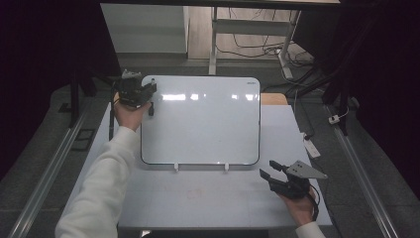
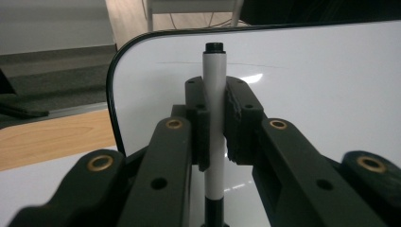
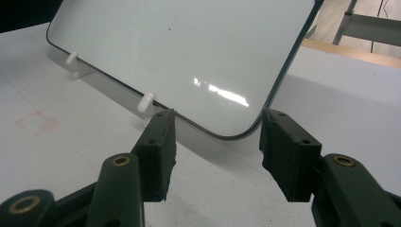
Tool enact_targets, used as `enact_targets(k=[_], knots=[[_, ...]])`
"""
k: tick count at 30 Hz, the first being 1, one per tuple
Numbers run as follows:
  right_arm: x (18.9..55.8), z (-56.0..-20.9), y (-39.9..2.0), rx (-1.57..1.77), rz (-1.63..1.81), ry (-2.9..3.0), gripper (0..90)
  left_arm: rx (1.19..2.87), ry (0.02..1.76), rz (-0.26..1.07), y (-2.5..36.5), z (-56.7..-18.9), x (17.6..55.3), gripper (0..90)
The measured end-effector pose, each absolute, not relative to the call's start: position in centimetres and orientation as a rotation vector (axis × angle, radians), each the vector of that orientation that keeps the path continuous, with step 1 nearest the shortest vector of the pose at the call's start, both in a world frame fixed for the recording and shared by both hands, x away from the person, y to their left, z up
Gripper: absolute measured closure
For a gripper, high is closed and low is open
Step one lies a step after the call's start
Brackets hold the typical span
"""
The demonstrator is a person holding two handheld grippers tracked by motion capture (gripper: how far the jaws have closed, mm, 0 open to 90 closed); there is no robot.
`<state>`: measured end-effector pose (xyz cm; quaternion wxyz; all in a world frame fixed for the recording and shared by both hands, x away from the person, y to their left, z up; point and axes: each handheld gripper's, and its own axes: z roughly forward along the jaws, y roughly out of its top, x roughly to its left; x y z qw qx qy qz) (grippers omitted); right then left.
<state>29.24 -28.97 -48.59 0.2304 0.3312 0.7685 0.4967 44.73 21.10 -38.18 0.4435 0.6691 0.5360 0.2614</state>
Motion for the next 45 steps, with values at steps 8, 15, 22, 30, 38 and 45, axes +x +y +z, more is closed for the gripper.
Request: enact_targets(k=[8, 15, 22, 30, 38, 45], knots=[[29.3, -48.8, -29.2, 0.916, 1.376, 2.111, 46.0, 1.698, 1.302, 0.724, 19.9, -38.8, 45.0, 74.4], [29.4, -48.8, -29.3, 0.912, 1.371, 2.114, 45.1, 1.695, 1.22, 0.693, 20.4, -37.7, 43.3, 50.0], [29.8, -49.1, -29.6, 0.897, 1.32, 2.144, 43.8, 1.745, 1.13, 0.599, 21.8, -38.7, 38.4, 37.1], [30.1, -49.5, -29.6, 0.871, 1.304, 2.176, 43.5, 1.818, 1.045, 0.47, 22.6, -41.8, 32.7, 34.0], [30.4, -49.5, -29.9, 0.869, 1.307, 2.193, 42.6, 1.87, 1.029, 0.38, 22.5, -45.8, 27.8, 27.9], [30.4, -49.3, -29.9, 0.85, 1.305, 2.201, 42.2, 1.887, 1.027, 0.347, 22.9, -47.5, 26.1, 26.0]])
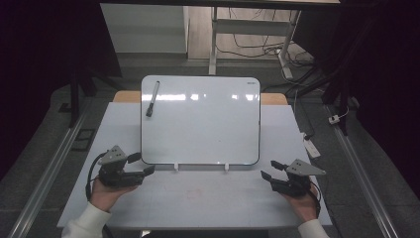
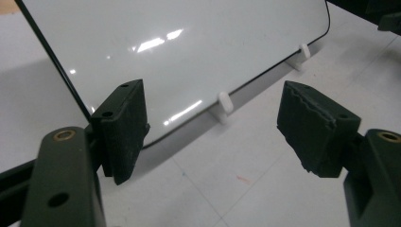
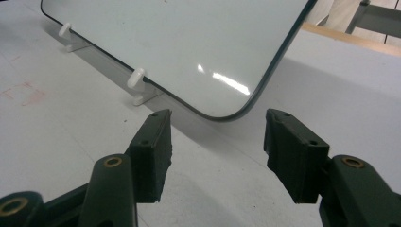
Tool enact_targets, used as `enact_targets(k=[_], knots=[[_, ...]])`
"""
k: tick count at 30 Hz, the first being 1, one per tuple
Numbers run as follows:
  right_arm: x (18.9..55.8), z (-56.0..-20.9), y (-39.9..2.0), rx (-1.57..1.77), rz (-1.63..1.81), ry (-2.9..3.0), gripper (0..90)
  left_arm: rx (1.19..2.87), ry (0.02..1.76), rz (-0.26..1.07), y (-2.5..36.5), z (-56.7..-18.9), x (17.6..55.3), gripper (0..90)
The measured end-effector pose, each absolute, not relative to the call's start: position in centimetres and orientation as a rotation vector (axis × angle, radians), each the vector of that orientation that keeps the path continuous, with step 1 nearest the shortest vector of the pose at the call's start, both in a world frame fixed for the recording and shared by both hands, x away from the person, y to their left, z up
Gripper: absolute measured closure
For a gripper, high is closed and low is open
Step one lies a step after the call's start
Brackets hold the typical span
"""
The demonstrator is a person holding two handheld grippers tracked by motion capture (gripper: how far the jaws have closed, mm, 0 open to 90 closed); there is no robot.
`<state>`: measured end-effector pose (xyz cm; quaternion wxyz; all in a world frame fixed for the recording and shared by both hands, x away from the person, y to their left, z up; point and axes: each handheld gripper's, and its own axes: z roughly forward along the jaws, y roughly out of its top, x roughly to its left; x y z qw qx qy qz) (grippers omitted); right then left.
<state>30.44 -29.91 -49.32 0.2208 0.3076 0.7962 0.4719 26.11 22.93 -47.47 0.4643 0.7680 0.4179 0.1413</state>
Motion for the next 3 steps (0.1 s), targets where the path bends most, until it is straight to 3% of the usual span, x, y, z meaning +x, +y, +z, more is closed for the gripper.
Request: enact_targets(k=[3], knots=[[30.37, -49.15, -29.74, 0.835, 1.301, 2.2, 42.2, 1.883, 1.026, 0.337, 23.18, -47.84, 25.98, 25.9]])
